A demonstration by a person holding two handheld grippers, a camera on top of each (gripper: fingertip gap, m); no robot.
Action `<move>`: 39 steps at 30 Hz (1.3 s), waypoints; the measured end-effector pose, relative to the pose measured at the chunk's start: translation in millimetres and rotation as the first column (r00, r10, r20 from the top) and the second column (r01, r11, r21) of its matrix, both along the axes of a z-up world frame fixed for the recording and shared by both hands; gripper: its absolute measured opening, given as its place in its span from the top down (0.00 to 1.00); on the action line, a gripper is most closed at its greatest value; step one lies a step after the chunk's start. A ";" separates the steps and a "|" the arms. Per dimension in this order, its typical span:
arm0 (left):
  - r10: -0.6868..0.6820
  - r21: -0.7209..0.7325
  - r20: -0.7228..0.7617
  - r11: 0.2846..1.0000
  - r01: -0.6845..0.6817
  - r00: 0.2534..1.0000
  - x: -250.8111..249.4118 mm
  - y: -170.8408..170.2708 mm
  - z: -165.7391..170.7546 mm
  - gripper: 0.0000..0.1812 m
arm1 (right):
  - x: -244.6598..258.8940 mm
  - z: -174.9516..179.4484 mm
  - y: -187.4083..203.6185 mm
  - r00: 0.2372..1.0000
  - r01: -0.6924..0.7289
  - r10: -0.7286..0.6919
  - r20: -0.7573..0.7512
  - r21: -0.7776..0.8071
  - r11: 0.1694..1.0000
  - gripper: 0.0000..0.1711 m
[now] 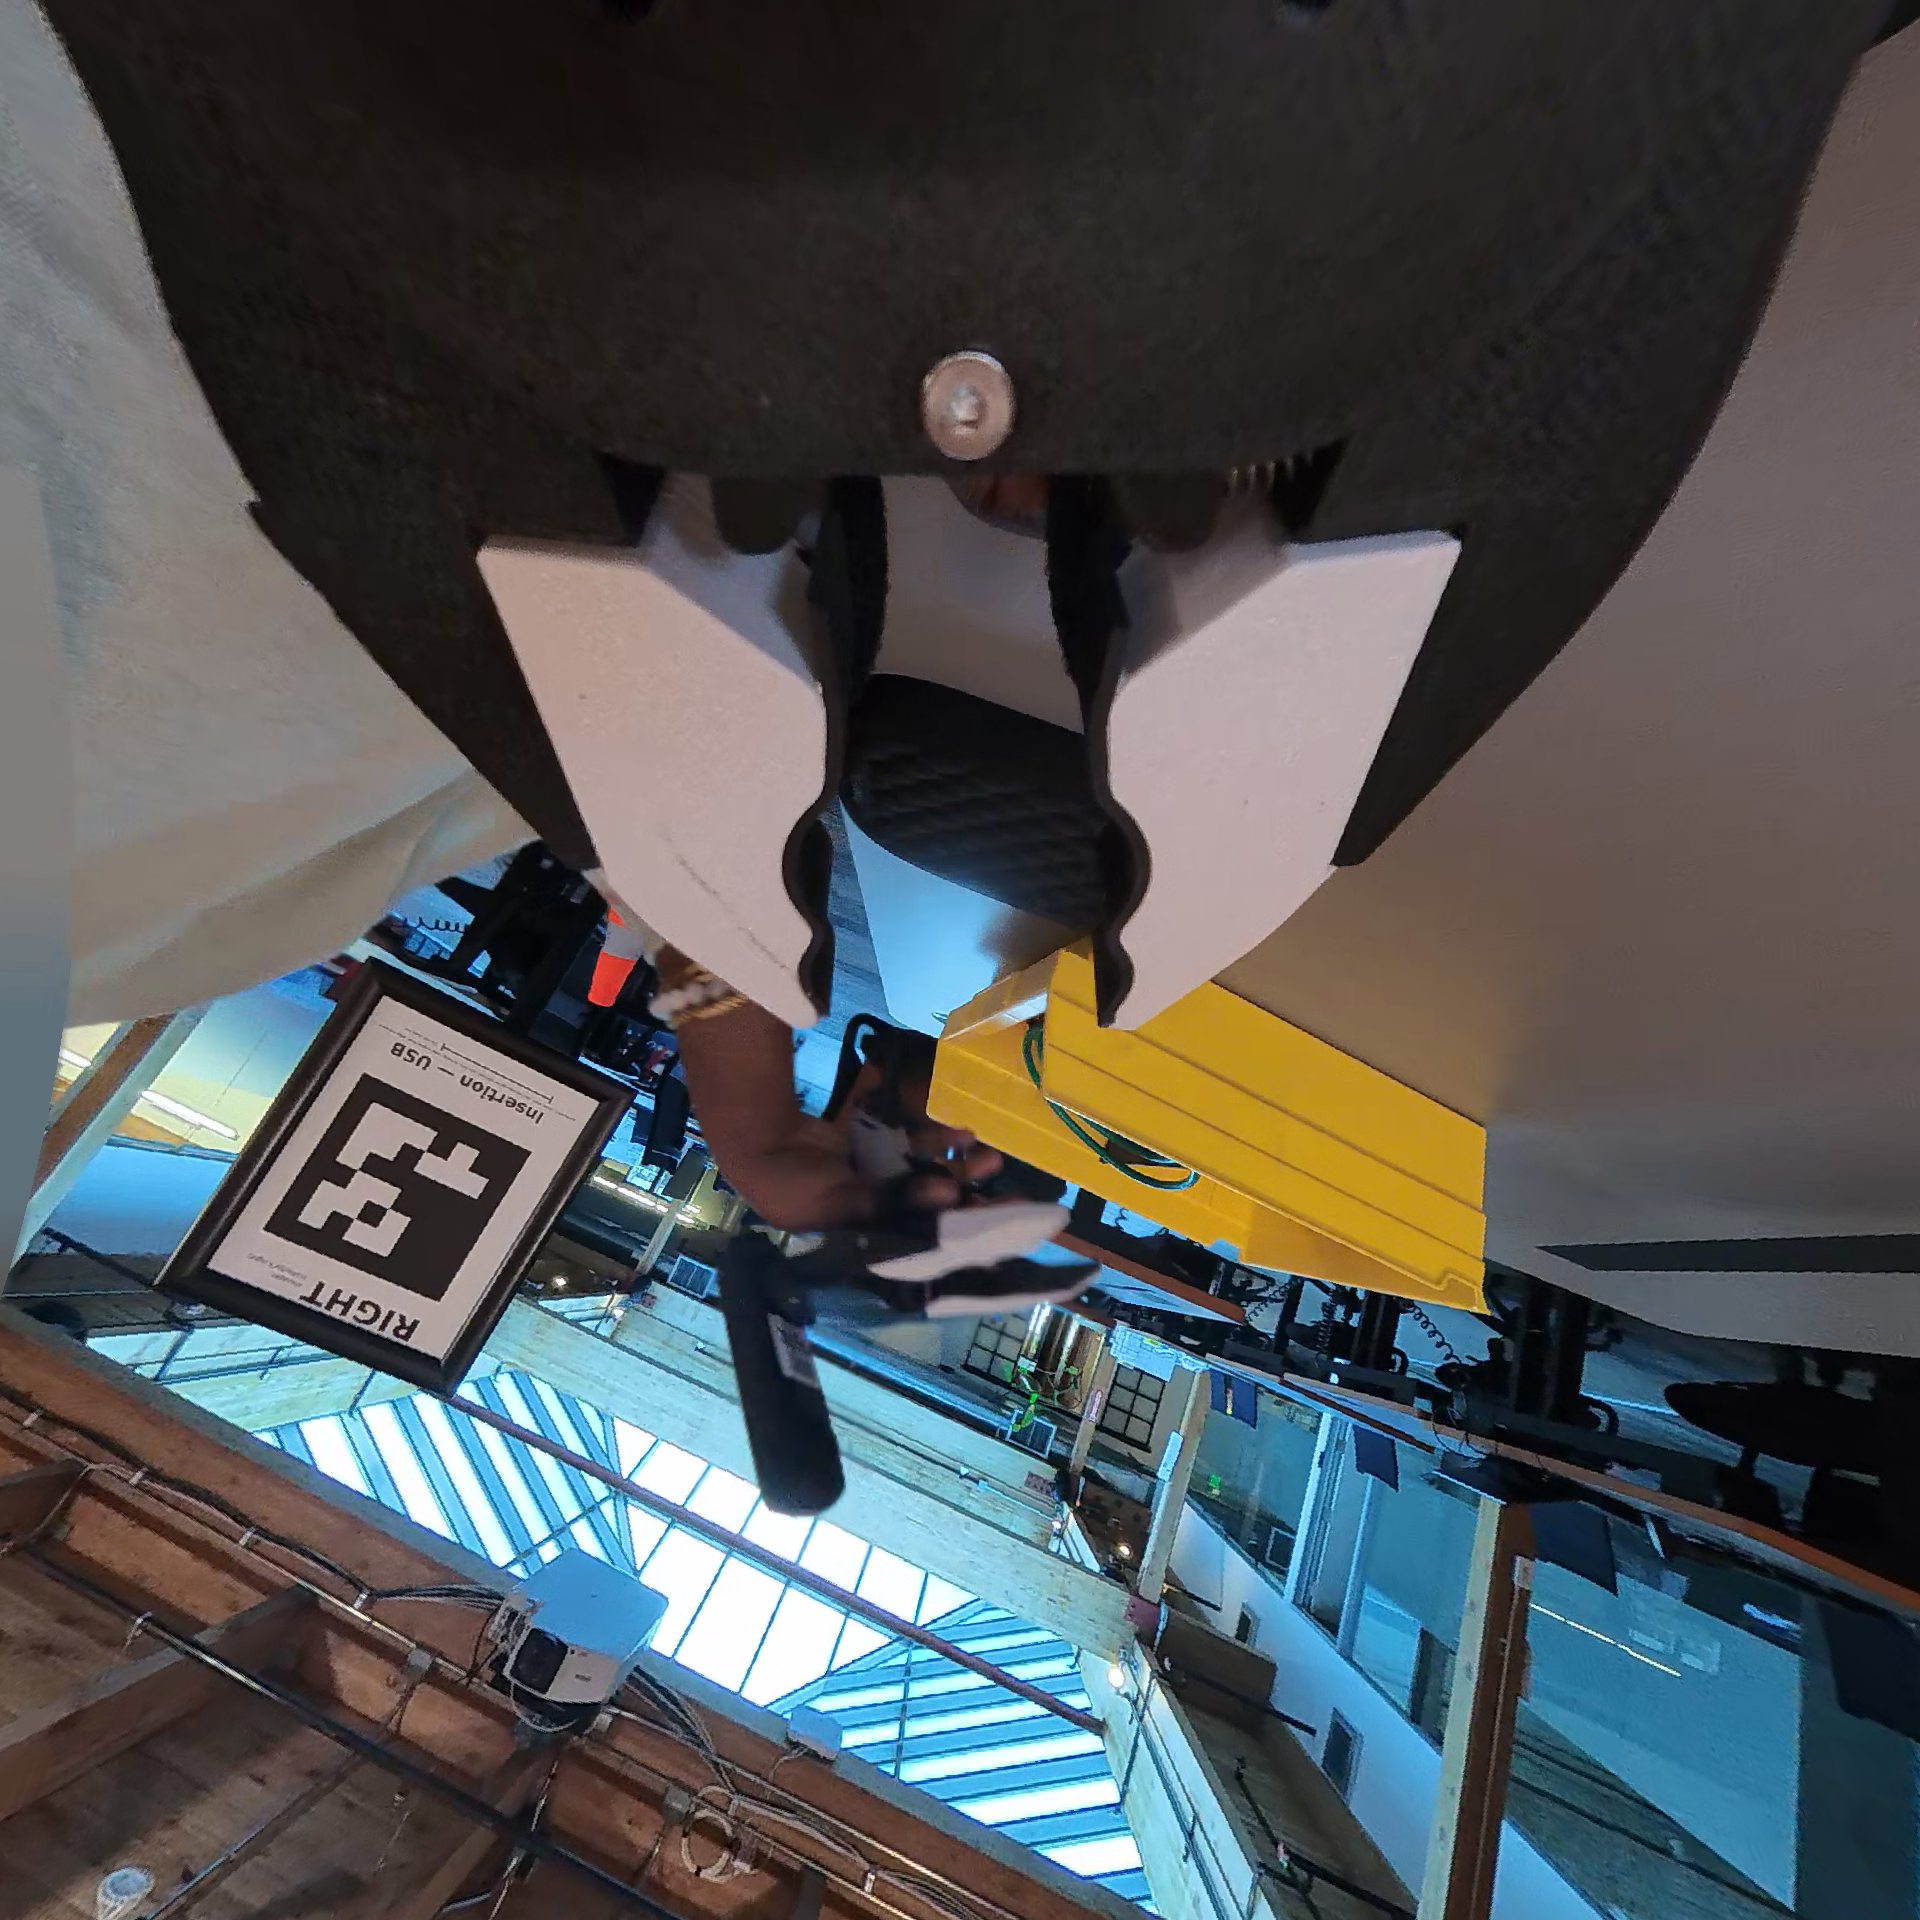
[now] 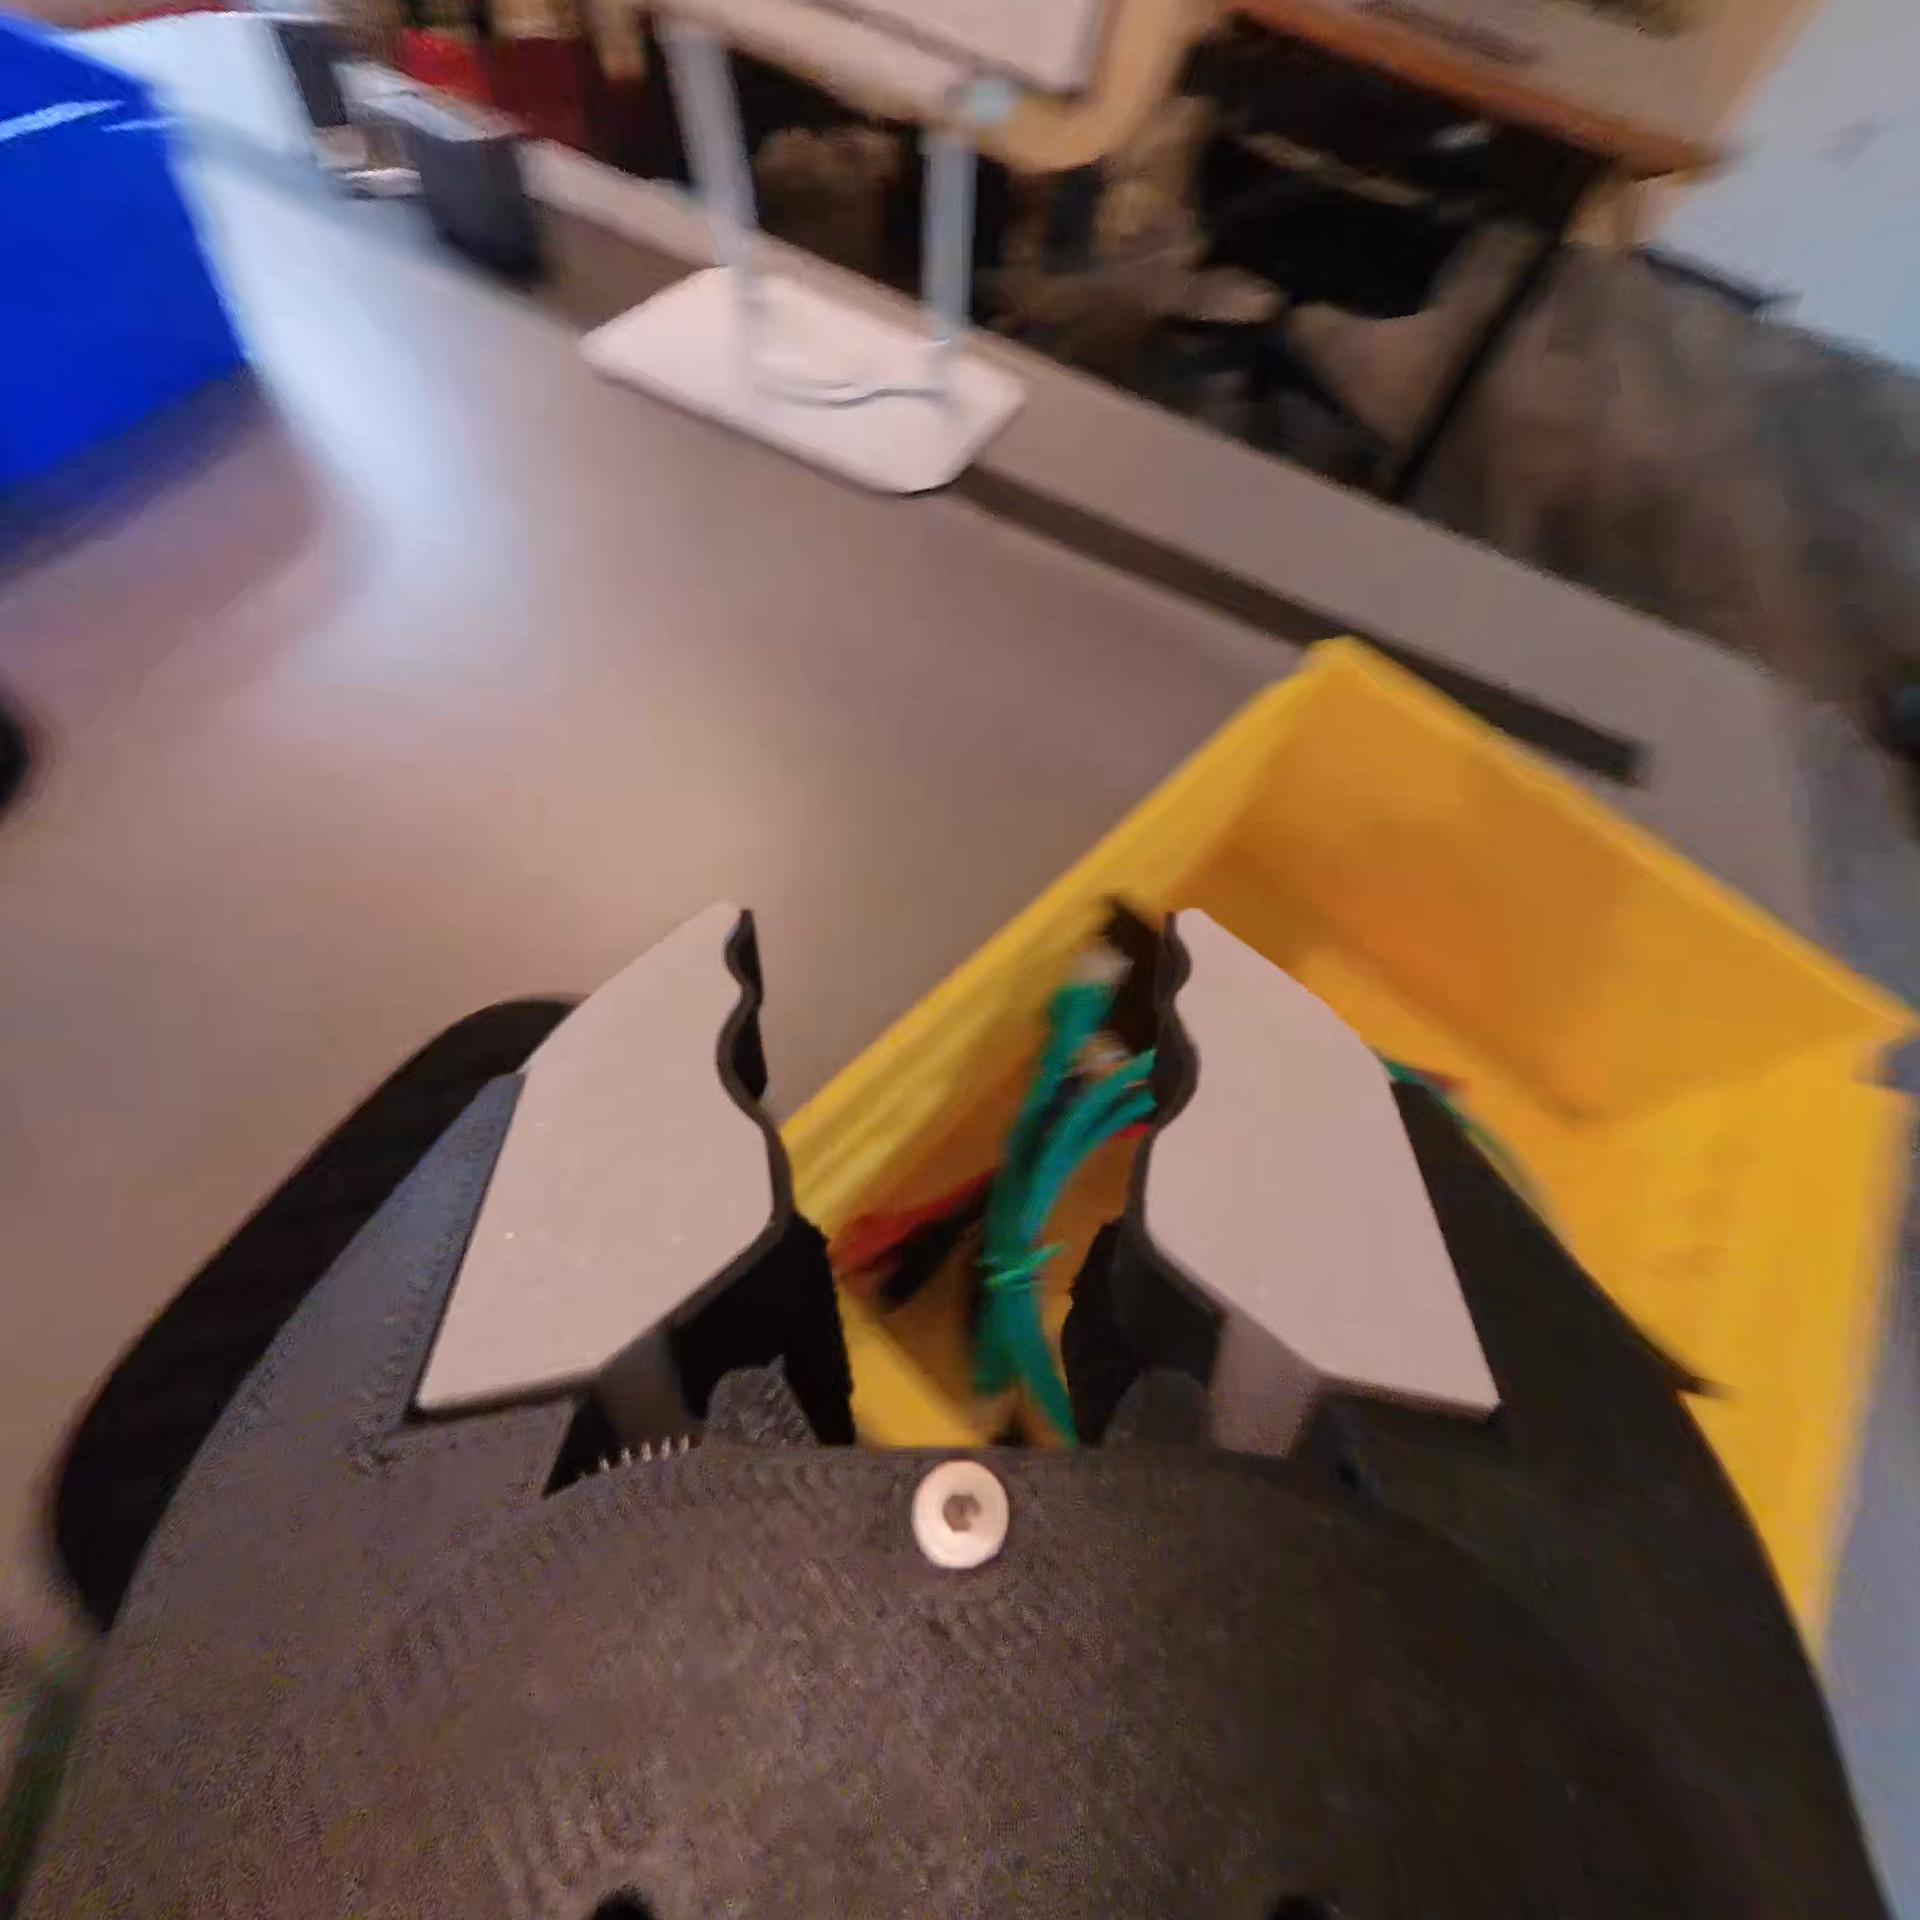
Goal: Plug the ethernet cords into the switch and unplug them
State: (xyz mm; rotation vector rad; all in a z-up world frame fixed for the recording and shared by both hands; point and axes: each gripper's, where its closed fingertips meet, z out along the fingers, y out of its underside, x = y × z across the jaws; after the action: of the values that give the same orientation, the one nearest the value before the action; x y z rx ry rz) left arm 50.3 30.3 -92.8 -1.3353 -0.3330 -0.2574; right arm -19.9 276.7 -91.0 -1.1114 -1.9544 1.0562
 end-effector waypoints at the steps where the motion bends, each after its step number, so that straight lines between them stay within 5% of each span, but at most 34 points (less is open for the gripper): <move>1: 0.007 -0.001 -0.005 1.000 -0.007 1.000 -0.6 -0.3 0.0 0.73 | 11.9 -12.3 -11.7 0.997 -0.041 0.042 0.062 -0.022 0.999 0.59; 6: 0.044 0.006 -0.023 0.999 -0.044 0.999 -4.9 -2.8 2.0 0.74 | 35.2 -87.2 -16.0 0.944 0.018 -0.061 0.323 0.135 0.991 0.55; 8: 0.052 0.010 -0.024 0.999 -0.052 0.998 -5.9 -3.7 2.9 0.74 | 27.1 -103.7 -16.1 0.948 0.026 -0.089 0.305 0.204 0.979 0.69; 10: 0.066 0.014 -0.032 0.998 -0.065 0.997 -7.3 -5.7 4.2 0.74 | 12.1 -105.3 -9.1 0.968 0.061 -0.125 0.217 0.281 0.958 0.84; 18: 0.172 0.058 -0.103 0.984 -0.167 0.980 -13.9 -25.7 22.4 0.74 | -28.1 -105.5 -20.5 0.977 0.040 -0.100 0.188 0.296 0.954 0.84; 29: 0.376 0.089 -0.290 0.926 -0.366 0.880 -10.3 -91.5 65.7 0.75 | -56.0 -105.7 -119.3 0.980 -0.114 0.049 0.193 0.345 0.932 0.83; 34: 0.614 0.128 -0.360 0.778 -0.615 0.703 -20.4 -171.2 83.0 0.74 | -53.1 -106.4 -178.3 0.973 -0.216 0.167 0.158 0.378 0.900 0.81; 39: 0.886 0.158 -0.231 0.442 -0.883 0.402 -37.7 -286.7 77.3 0.75 | -47.0 -106.7 -239.2 0.951 -0.307 0.294 0.095 0.399 0.864 0.78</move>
State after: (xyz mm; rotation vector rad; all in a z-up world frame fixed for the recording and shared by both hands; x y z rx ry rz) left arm 12.6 -256.4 -15.5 -0.9832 -0.7582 0.8616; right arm -66.9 37.5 -197.7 -0.6070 -2.2899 0.7238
